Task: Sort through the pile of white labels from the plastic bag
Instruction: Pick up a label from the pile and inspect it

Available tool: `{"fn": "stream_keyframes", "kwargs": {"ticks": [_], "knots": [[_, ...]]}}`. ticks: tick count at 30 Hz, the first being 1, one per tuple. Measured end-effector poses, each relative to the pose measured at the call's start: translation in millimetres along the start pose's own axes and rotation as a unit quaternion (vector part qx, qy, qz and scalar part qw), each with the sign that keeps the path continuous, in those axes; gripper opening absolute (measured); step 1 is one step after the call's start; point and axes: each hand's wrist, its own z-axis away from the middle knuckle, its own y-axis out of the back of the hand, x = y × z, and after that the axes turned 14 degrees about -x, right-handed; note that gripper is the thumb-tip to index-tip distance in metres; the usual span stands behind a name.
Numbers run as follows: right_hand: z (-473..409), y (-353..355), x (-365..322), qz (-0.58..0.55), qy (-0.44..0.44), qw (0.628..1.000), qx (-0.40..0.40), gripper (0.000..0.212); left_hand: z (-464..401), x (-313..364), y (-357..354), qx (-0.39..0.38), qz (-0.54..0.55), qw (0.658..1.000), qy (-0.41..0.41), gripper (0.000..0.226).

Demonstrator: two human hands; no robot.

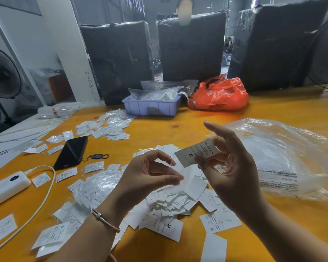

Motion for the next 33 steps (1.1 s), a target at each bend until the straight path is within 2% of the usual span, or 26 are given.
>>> {"fn": "stream_keyframes", "kwargs": {"ticks": [10,14,21,25,33], "knots": [[-1.3,-1.3,-1.8,0.062,0.013,0.998,0.008,0.056,1.6,-1.3,1.4,0.009,-0.031,0.999,0.004,0.033],[-1.8,0.4,-0.4,0.056,0.008,0.998,0.008,0.06,2.0,-1.9,0.3,0.003,-0.041,0.999,0.002,0.034],[-0.5,-1.0,-1.2,0.042,0.004,0.998,-0.041,0.063,1.1,-1.2,0.9,0.011,-0.024,1.0,-0.006,0.036],[-2.4,1.3,-2.8,0.025,-0.015,0.999,-0.04,0.051,1.7,-1.4,2.1,0.006,-0.02,1.0,-0.004,0.035],[-0.3,-1.6,-2.3,0.093,-0.06,0.986,-0.124,0.036,-1.2,-6.3,1.3,-0.016,-0.018,1.0,0.005,0.02]]}}
